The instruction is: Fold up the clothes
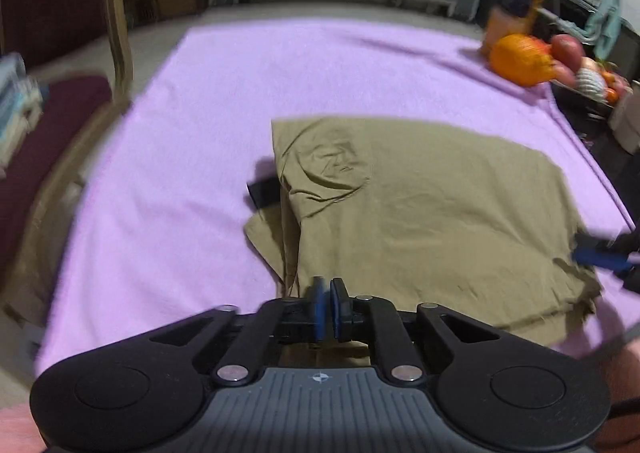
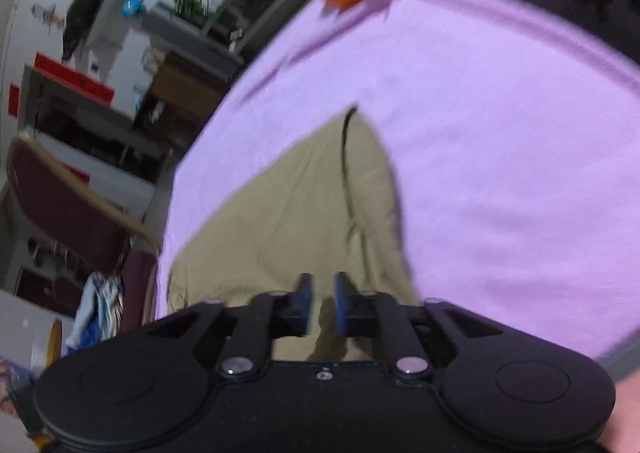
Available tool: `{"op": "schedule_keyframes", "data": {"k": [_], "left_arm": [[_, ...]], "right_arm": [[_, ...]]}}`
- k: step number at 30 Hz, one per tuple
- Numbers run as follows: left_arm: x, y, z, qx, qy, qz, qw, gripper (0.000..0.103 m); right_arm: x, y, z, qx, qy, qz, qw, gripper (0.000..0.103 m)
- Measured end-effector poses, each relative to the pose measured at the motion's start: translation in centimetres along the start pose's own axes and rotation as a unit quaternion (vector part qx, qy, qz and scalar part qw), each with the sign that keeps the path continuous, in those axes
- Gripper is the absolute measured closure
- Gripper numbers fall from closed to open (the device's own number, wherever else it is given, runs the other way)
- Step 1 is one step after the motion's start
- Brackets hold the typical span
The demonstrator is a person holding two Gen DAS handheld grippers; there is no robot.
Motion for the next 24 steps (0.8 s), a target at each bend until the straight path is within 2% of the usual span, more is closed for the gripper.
{"op": "schedule_keyframes", "data": {"k": [1, 2, 5, 7, 11, 13, 15, 16, 17, 19, 20, 21, 22, 24], "left_arm": [[0.3, -0.2, 1.0, -0.007, -0.019, -0.005, 0.9998, 0.091], [0.6, -0.4, 1.7, -0.014, -0.032, -0.009, 0.9994, 0.090], [0.8, -1.2, 2.3, -0.030, -0.038, -0.008, 0.9988, 0.086], [0.2, -1.4, 1.5, -0.019, -0.026, -0.014, 0.9994, 0.086], [-1.8, -1.2, -0.5, 0.007, 0.015, -0.041, 0.9990, 0.085], [-2.3, -1.3, -0.8, 0.015, 0.021, -0.058, 0.9980, 0.084], [-2.5, -1.5, -0.8, 0.021, 0.019, -0.071, 0.9971, 0.084], [-2.5, -1.5, -0.7, 0.022, 0.018, -0.075, 0.9968, 0.084], [-2.5, -1.5, -0.6, 0.023, 0.018, -0.077, 0.9966, 0.084], [-2.5, -1.4, -0.6, 0.022, 0.019, -0.074, 0.9969, 0.083], [-2.5, -1.3, -0.6, 0.021, 0.020, -0.070, 0.9971, 0.083], [-2.4, -1.3, -0.7, 0.020, 0.021, -0.066, 0.9974, 0.083], [-2.4, -1.2, -0.7, 0.020, 0.022, -0.062, 0.9976, 0.083], [-2.4, -1.1, -0.7, 0.018, 0.025, -0.055, 0.9980, 0.083]], "right_arm": [[0.5, -0.3, 1.3, 0.001, -0.016, -0.004, 1.000, 0.070], [1.0, -0.8, 2.2, -0.006, -0.028, -0.004, 1.000, 0.068], [1.3, -2.3, 3.1, -0.027, -0.029, -0.012, 0.999, 0.065], [0.8, -2.8, 2.8, -0.034, -0.024, -0.021, 0.999, 0.065], [-1.3, 1.5, 1.5, 0.026, 0.009, 0.035, 0.999, 0.066], [-2.6, 3.5, 0.8, 0.061, 0.035, 0.059, 0.996, 0.067], [-3.4, 2.3, -0.1, 0.045, 0.051, 0.040, 0.997, 0.068], [-3.8, 1.7, -0.5, 0.037, 0.059, 0.030, 0.997, 0.081], [-4.2, 1.0, -1.0, 0.028, 0.066, 0.020, 0.997, 0.102], [-2.9, -0.8, 0.1, 0.008, 0.041, -0.022, 0.999, 0.103], [-2.3, -1.7, 0.7, -0.002, 0.028, -0.043, 0.999, 0.102], [-1.3, -2.2, 1.6, -0.025, 0.004, -0.032, 0.999, 0.096], [-0.4, -2.5, 2.4, -0.053, -0.018, -0.008, 0.998, 0.079], [0.9, -2.3, 3.3, -0.056, -0.038, 0.009, 0.998, 0.075]]}}
Point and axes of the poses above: each gripper's, at about its wrist camera, not at the fingertips, and z roughly against the way its jaws point, y to its left, x to its top, the point moved 10 cm from there along -z, roughly the way its jaws point, and after that the axes turned 10 degrees about -y, right-handed, at the moved point
